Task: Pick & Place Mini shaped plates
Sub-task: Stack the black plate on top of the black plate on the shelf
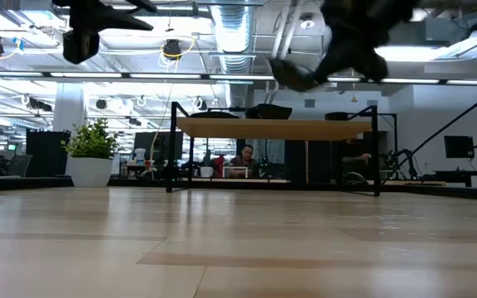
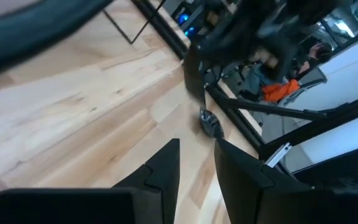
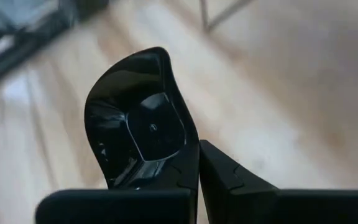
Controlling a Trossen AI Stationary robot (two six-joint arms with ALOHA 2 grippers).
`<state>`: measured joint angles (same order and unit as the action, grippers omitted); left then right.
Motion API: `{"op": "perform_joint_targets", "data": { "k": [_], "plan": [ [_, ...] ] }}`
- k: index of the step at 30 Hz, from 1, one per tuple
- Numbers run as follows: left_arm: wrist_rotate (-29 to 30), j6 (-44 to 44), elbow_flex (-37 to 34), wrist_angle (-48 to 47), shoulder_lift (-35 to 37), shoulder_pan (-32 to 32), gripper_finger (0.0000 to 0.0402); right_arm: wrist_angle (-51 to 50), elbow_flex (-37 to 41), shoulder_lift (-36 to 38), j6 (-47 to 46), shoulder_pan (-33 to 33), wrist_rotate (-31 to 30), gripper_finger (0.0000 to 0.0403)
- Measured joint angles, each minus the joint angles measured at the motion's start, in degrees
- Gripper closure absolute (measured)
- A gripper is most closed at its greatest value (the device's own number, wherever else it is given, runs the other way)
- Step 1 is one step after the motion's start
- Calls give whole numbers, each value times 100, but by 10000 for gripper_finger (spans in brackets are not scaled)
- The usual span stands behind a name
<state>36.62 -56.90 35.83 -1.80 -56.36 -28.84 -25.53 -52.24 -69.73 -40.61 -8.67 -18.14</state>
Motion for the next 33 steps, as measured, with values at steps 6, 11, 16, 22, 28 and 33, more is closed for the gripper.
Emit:
{"op": "perform_joint_targets", "data": {
  "k": [6, 11, 16, 22, 28, 33],
  "plan": [
    [21, -34, 0, 406, -442, 0, 300, -19, -658, -34, 415, 1, -992, 403],
    [415, 505, 0, 1188, -753, 0, 300, -43, -984, -402, 366, -47, -1460, 403],
    [760, 1191, -1, 1763, -961, 35, 300, -122, -1451, -1101, 480, -159, -1971, 403],
    [1046, 1995, -4, 1824, -1048, 39, 296, -159, -2181, -1769, 1030, -305, -2511, 403],
    [1165, 2793, -2, 2001, -1174, 139, 270, -107, -2808, -2222, 1561, -385, -2559, 403],
    [1180, 3055, -1, 2039, -1253, 273, 250, -128, -3166, -2537, 1841, -380, -2572, 403]
  ]
}}
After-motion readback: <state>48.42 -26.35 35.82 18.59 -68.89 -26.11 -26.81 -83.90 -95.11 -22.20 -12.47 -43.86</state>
